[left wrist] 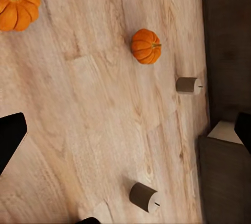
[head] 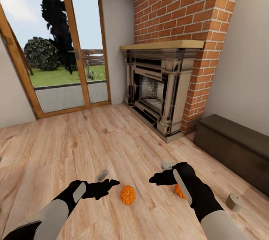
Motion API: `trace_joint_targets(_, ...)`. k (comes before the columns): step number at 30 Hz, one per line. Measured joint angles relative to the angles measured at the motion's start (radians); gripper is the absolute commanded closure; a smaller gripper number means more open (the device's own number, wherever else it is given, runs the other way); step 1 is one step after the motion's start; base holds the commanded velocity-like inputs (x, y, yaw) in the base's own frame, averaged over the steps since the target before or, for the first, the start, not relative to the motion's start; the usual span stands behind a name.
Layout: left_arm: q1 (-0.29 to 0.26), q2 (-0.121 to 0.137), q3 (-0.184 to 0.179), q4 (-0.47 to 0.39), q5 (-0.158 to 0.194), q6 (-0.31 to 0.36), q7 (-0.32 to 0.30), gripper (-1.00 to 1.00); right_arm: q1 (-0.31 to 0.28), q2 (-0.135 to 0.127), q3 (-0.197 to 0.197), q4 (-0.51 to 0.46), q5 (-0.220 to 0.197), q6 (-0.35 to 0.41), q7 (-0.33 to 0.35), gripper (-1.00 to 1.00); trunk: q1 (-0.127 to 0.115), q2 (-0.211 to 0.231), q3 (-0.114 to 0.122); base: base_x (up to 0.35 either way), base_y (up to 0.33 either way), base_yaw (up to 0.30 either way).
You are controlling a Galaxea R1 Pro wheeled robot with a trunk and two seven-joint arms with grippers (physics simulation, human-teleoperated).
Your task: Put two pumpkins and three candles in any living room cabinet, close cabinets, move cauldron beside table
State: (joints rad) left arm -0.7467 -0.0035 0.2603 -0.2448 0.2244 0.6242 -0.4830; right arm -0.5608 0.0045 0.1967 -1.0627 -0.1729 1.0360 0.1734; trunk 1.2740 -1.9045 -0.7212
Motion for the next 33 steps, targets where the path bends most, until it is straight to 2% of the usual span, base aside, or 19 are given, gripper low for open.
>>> trace_joint_targets(3, 0.0, -0.001, -0.017, 0.0, -0.009, -0.002, 0.0, -1.0, 0.0, 0.0, 0.0, 0.0, 0.0, 0.0, 0.0, -1.0, 0.0, 0.0, -0.002, 0.282, 0.085, 0.0)
trace_joint_targets(6, 0.0, 0.0, -0.059, 0.0, -0.019, -0.003, 0.0, -1.0, 0.0, 0.0, 0.001, 0.0, 0.0, 0.0, 0.0, -1.0, 0.0, 0.0, -0.003, 0.312, 0.092, 0.0)
trace_joint_targets(9, 0.0, -0.001, -0.074, 0.0, -0.022, -0.003, 0.0, -1.0, 0.0, 0.0, 0.001, 0.0, 0.0, 0.0, 0.0, -1.0, 0.0, 0.0, -0.003, 0.324, 0.095, 0.0)
trace_joint_targets(15, 0.0, -0.001, -0.078, 0.0, -0.023, -0.002, -0.001, -1.0, 0.0, 0.0, 0.001, 0.0, 0.0, 0.0, 0.0, -1.0, 0.0, 0.0, -0.003, 0.322, 0.096, -0.001)
trace_joint_targets(23, 0.0, -0.001, -0.079, 0.002, -0.021, 0.001, -0.006, -1.0, 0.0, -0.001, -0.002, 0.0, 0.0, 0.0, 0.0, -1.0, 0.0, 0.0, 0.001, 0.081, 0.018, -0.225)
trace_joint_targets(28, 0.0, -0.002, -0.081, 0.003, -0.02, 0.003, -0.071, -1.0, 0.0, -0.003, -0.007, -0.001, 0.0, 0.002, 0.0, -1.0, 0.0, 0.0, 0.004, 0.004, 0.001, -0.268)
trace_joint_targets(33, 0.0, -0.001, -0.081, 0.003, -0.021, 0.012, -0.099, -1.0, 0.0, -0.007, -0.01, -0.005, 0.001, 0.002, 0.001, -1.0, 0.008, -0.014, 0.0, 0.001, 0.0, -0.181)
